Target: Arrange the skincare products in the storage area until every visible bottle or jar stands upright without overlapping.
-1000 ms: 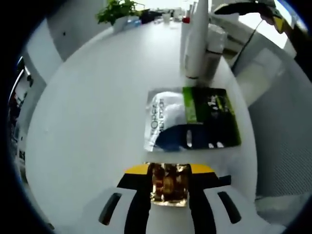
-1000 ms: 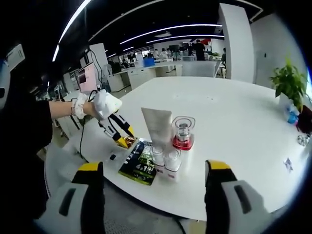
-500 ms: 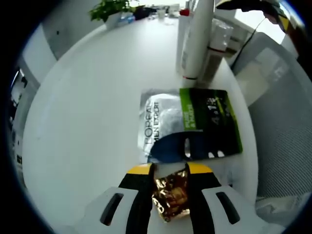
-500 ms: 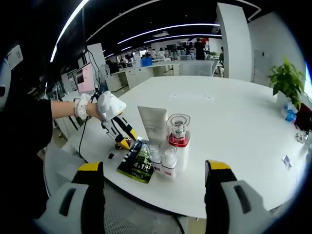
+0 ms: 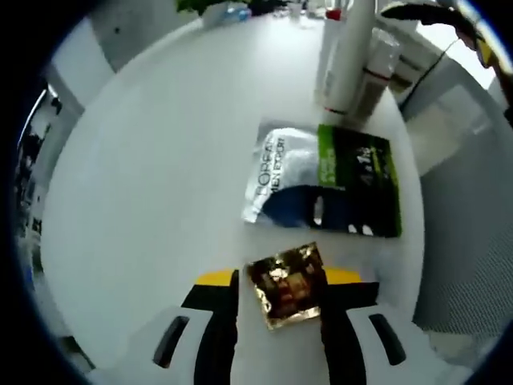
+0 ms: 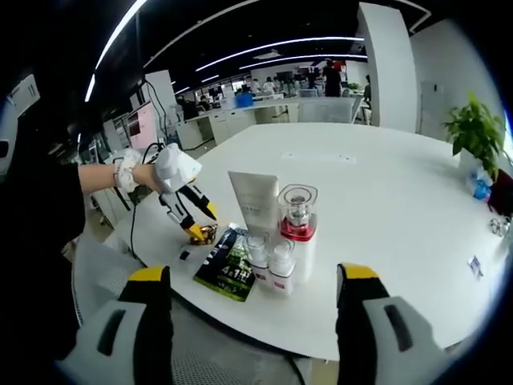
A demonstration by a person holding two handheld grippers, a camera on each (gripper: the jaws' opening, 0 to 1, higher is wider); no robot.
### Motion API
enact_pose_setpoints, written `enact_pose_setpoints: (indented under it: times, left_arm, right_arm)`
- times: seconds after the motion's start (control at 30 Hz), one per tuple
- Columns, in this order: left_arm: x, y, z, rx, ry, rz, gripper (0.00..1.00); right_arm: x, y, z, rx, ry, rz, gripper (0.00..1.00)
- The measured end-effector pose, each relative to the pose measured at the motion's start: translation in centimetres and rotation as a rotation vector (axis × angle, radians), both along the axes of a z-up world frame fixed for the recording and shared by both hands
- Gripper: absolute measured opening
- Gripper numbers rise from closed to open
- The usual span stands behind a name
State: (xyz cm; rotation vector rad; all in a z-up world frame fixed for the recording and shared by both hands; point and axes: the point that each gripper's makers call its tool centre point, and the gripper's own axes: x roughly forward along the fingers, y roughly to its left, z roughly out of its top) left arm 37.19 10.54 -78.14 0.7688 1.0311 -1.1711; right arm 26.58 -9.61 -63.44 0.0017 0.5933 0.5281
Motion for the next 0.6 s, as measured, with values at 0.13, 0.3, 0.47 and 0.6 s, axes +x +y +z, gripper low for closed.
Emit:
enact_pose_setpoints:
  times: [0.13,0.3,0.47,0.6]
  left_arm:
    - [0.02,0.86,-0.4,0.027,0.009,0.082,0.43]
    - [0.38,0.58,-0.41,-0.025,-0.004,0.182,0.41]
    - [0.37,0.59,-0.45,-0.029,-0.028,0.172,0.39]
    - [0.56,0.5,-0.42,-0.032,-0.029,0.121,0.33]
  right_arm:
    - [0.17,0.14,0.06,0.006,-0.001,0.01,0.85]
    - [0.45,0.0,-0.11,0.006,0.002,0.013,0.85]
    - [0.68,-0.02,-0.25,0.004,0.004,0.025,0.85]
    - [0.81,0.02,-0.29,0.004,0.005,0.034,0.85]
